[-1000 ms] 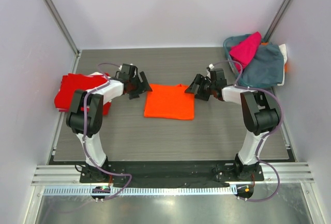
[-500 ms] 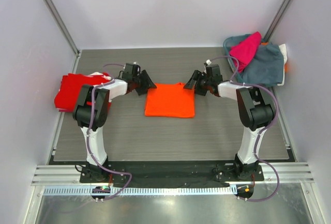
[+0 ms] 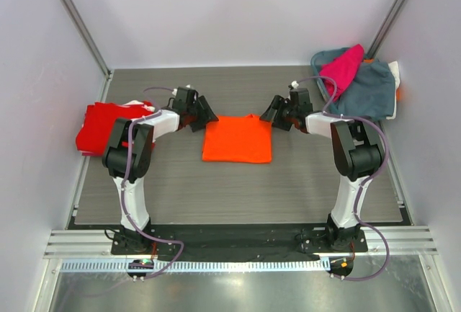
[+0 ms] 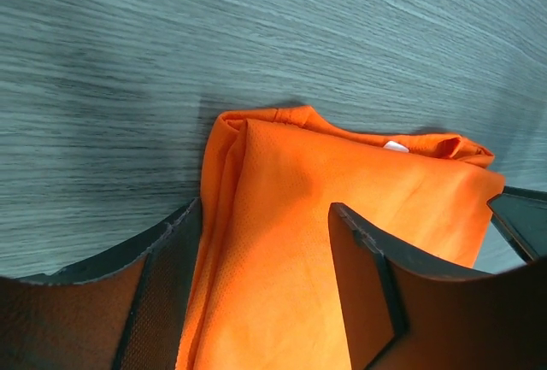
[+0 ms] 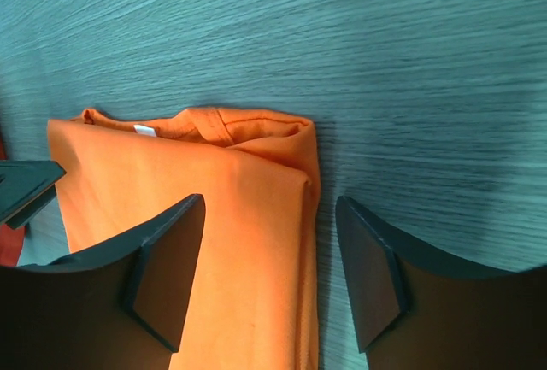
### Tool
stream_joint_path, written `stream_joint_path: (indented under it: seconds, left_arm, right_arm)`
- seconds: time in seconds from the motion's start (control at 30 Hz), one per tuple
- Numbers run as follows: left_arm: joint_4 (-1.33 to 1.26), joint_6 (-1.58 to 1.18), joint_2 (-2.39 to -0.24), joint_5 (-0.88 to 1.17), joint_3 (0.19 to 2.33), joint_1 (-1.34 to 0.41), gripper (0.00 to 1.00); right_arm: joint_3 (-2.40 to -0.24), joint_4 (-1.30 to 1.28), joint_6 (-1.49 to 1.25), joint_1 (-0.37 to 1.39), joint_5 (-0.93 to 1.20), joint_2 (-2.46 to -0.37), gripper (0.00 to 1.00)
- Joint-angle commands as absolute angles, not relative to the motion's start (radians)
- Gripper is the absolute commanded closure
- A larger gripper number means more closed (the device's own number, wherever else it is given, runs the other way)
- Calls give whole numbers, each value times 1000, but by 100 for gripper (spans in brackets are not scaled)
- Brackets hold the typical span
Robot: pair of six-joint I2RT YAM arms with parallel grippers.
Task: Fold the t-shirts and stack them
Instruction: Neatly place the folded tshirt to the corner
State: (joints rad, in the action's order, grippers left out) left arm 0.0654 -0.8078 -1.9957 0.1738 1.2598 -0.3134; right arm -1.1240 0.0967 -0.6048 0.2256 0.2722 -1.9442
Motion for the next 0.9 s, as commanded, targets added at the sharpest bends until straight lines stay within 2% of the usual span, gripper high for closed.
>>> stream_joint_path:
  seconds: [0.0,0.13,0.4,0.43,0.5,0.53,0.6,0.7,0.87]
  left_arm:
    - [153,-784,-2028,117,1272,-311,39]
    - [140,-792,-2054,127,1287,-319,56]
    - [109,-831,-2114,117,1319,-322,66]
    - [107,-837,-2114,111,1318,-322,65]
    - [107,-841,-2103,97,1304,-322,65]
    - [110,-838,-2097,80,1298,-321,65]
    - [110,-833,-2076,69,1281,-321,66]
    - [118,-828,-2059,46,1260,-322,66]
    - [117,-831,-2034,35,1239,-322,66]
  right_arm:
    - [-1112,-8,-572,224,230,-2011,33]
    - [-1146,-11,-571,241,236,-2055,39]
    - [-1226,-18,-577,261,298,-2112,49]
    - [-1226,-21,-578,264,295,-2111,49]
    - [-1215,-29,-581,265,256,-2094,40]
    - [-1210,-35,-583,265,239,-2086,31]
    - [-1197,-47,-584,256,204,-2066,26]
    - [-1164,-48,-586,244,210,-2040,25]
    - [-1112,-31,-578,242,225,-2014,32]
